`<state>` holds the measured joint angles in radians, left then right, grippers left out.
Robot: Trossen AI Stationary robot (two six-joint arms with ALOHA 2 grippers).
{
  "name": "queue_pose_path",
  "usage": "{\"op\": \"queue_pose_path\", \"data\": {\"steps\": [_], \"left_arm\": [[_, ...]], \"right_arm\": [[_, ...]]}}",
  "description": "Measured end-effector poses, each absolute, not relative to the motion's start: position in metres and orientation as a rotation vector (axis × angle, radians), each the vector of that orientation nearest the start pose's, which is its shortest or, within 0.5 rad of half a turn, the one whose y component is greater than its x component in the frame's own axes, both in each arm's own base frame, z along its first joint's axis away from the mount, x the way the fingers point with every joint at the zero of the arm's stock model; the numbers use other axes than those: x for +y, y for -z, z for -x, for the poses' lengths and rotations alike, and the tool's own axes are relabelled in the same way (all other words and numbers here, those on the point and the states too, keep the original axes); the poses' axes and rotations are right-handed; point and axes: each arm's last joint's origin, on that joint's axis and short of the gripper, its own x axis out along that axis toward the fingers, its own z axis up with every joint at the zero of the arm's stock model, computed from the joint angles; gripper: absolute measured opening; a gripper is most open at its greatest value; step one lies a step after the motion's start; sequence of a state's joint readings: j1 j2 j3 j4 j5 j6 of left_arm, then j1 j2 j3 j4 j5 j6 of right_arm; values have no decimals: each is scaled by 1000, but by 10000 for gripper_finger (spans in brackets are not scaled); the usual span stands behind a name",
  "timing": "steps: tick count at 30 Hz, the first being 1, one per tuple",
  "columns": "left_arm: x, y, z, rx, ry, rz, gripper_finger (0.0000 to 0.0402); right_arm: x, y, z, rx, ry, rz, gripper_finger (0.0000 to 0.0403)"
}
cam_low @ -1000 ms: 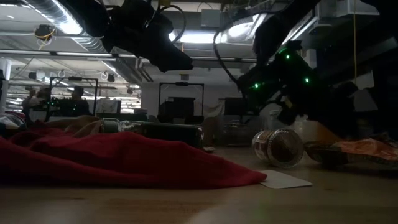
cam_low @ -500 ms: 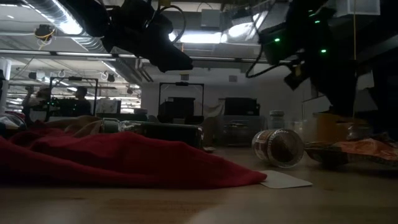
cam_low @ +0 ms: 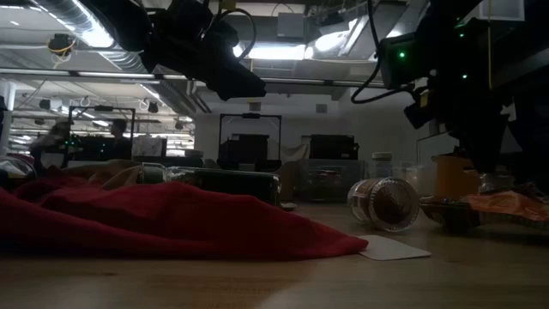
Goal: Sort spices by type
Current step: Put the brown seasoning bottle into the black bin
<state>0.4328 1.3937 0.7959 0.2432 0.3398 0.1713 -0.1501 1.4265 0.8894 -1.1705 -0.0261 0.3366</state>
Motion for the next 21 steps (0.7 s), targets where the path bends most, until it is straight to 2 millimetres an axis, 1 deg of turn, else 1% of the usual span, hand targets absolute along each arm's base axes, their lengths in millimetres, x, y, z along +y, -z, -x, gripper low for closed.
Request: {"op": "queue_pose_path", "data": {"steps": [11,21], "left_arm": [[117,-242,-275,335,-65,-25,198],[117,-242,-275,335,-65,-28,198]], "right_arm": [[-31,-195,-207,1678,413,-402,237],[-31,-195,-207,1683,407,-411,237]]}}
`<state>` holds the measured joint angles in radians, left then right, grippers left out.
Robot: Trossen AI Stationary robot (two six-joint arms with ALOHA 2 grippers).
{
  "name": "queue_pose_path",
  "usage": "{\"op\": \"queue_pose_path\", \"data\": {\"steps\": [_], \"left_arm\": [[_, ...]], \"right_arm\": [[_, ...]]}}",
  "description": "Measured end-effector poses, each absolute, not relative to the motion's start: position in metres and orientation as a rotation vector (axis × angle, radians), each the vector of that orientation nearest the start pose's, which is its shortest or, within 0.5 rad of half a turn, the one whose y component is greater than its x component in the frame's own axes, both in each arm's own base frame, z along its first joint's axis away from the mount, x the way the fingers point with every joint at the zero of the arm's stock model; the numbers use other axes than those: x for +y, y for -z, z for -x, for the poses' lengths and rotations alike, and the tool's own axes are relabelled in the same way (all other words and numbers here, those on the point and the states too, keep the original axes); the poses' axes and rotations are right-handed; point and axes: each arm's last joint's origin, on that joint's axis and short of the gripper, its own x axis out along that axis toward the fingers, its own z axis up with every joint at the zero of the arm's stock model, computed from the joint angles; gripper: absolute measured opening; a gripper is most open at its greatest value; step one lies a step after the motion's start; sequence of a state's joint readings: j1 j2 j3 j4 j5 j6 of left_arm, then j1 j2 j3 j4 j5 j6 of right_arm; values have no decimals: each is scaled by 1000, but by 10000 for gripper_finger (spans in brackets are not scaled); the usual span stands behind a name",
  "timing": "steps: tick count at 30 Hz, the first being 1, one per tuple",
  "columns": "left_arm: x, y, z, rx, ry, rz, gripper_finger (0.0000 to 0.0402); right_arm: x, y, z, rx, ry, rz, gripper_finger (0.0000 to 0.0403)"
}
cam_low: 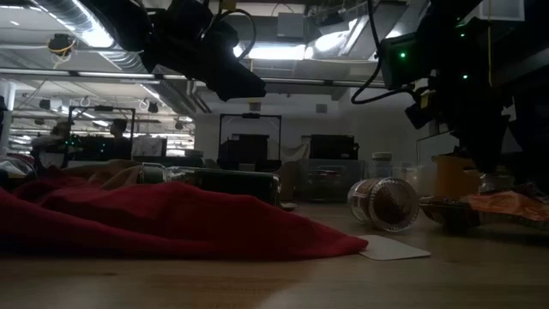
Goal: Sort spices by type
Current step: Put the brown seasoning bottle into the black bin
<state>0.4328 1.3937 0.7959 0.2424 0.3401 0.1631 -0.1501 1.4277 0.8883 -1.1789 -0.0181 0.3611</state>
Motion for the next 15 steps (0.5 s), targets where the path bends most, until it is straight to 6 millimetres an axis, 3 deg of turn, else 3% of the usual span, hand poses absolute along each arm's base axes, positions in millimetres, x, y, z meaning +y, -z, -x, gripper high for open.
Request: {"op": "queue_pose_path", "data": {"steps": [5,15], "left_arm": [[117,-242,-275,335,-64,-28,198],[117,-242,-275,335,-64,-28,198]], "right_arm": [[-31,-193,-206,1685,401,-405,237],[-28,-156,-187,1732,383,-403,237]]}}
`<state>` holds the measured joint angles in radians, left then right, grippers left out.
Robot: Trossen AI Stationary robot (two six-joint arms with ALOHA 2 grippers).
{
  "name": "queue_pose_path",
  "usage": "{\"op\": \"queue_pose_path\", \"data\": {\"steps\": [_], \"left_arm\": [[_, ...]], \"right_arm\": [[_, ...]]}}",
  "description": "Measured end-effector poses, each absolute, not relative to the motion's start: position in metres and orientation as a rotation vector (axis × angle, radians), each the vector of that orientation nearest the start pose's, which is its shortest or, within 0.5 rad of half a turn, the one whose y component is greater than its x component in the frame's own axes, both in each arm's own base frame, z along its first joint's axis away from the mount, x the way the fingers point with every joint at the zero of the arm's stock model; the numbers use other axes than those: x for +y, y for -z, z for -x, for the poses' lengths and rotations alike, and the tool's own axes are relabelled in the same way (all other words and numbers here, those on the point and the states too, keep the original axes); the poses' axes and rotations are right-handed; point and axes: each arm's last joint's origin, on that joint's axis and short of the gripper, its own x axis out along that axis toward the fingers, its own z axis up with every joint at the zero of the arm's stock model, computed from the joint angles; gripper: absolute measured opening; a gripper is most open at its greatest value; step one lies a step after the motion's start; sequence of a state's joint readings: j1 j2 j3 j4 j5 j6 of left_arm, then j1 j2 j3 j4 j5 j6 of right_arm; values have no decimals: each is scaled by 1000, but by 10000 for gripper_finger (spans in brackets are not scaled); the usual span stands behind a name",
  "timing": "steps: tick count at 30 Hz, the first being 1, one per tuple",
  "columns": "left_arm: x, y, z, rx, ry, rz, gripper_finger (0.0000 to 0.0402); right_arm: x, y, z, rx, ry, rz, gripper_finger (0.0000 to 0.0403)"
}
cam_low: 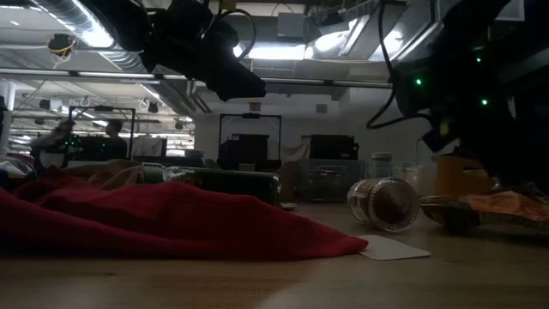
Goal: Sort spices by type
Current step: Put the brown seasoning bottle into the black bin
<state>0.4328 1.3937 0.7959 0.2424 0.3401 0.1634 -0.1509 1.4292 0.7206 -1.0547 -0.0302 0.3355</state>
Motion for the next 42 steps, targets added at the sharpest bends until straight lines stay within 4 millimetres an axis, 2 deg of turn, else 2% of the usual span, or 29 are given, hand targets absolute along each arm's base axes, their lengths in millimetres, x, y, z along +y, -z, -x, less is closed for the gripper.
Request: {"op": "queue_pose_path", "data": {"steps": [11,16,21,26,35,39,42], "left_arm": [[117,-242,-275,334,-67,-16,198],[116,-242,-275,334,-66,-16,198],[117,-242,-275,334,-68,-16,198],[117,-242,-275,334,-69,-18,198],[117,-243,-276,326,-70,-22,198],[117,-243,-276,321,-71,-24,198],[117,-245,-276,309,-73,-19,198]], "right_arm": [[-25,-151,-184,1749,340,-456,234],[-26,-153,-186,1733,337,-456,191],[-28,-161,-198,1651,324,-453,188],[-31,-183,-224,1487,272,-420,188],[-46,-253,-274,1102,226,-150,188],[-66,-272,-287,1018,243,-60,188],[-86,-278,-294,1008,258,-15,188]]}}
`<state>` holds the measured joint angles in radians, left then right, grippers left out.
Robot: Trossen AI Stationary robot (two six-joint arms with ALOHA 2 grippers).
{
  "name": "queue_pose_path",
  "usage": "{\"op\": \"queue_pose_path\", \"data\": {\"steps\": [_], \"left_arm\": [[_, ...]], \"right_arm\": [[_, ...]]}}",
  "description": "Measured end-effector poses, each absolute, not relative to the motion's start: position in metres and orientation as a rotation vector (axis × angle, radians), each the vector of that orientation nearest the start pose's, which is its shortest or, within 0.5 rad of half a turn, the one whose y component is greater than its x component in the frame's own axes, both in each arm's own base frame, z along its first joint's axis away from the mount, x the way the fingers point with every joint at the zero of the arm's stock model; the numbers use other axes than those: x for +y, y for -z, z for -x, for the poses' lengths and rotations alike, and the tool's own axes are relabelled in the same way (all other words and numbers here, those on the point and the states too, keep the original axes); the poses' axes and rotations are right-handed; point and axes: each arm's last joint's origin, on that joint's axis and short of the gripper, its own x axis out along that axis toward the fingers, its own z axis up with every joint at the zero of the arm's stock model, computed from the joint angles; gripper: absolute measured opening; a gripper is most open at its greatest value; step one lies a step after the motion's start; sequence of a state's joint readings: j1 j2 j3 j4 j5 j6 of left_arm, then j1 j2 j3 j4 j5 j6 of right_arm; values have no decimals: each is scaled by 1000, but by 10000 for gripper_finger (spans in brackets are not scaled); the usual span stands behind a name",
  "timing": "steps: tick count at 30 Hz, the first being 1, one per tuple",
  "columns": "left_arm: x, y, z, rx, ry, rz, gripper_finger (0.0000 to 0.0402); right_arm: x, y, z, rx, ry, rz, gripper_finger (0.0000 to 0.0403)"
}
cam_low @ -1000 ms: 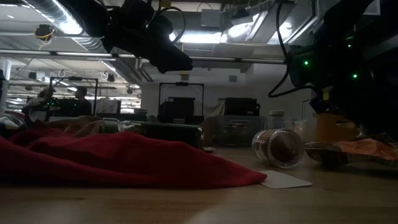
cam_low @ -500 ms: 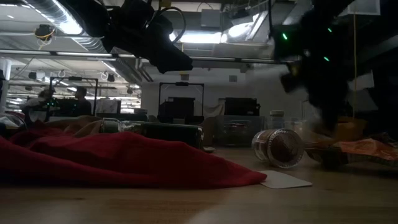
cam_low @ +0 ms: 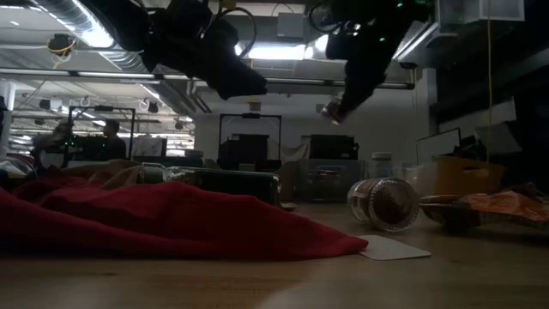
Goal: Sort spices by type
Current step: Put the brown seasoning bottle into the black bin
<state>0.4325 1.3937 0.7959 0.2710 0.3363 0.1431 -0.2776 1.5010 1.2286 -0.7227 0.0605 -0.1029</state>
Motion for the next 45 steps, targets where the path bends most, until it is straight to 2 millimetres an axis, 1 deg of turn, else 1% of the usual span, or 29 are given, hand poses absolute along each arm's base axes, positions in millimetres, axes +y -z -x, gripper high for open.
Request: {"op": "queue_pose_path", "data": {"steps": [4,9,14,17,23,35,40,45], "left_arm": [[117,-245,-276,302,-75,-15,198],[117,-245,-276,302,-75,-13,198],[117,-245,-276,306,-76,-8,198],[117,-245,-276,307,-76,-7,198],[117,-245,-276,307,-75,-10,198],[117,-245,-276,307,-74,-15,198],[117,-245,-276,307,-74,-15,198],[117,-245,-276,307,-74,-15,198]], "right_arm": [[-115,-274,-302,1043,280,28,188],[-148,-259,-308,1116,273,54,188],[-173,-245,-307,1204,258,39,188],[-183,-239,-304,1231,247,23,188],[-187,-229,-299,1303,197,-17,188],[-190,-203,-307,1376,157,-33,189],[-191,-200,-307,1384,144,-23,215],[-191,-200,-307,1385,143,-23,212]]}}
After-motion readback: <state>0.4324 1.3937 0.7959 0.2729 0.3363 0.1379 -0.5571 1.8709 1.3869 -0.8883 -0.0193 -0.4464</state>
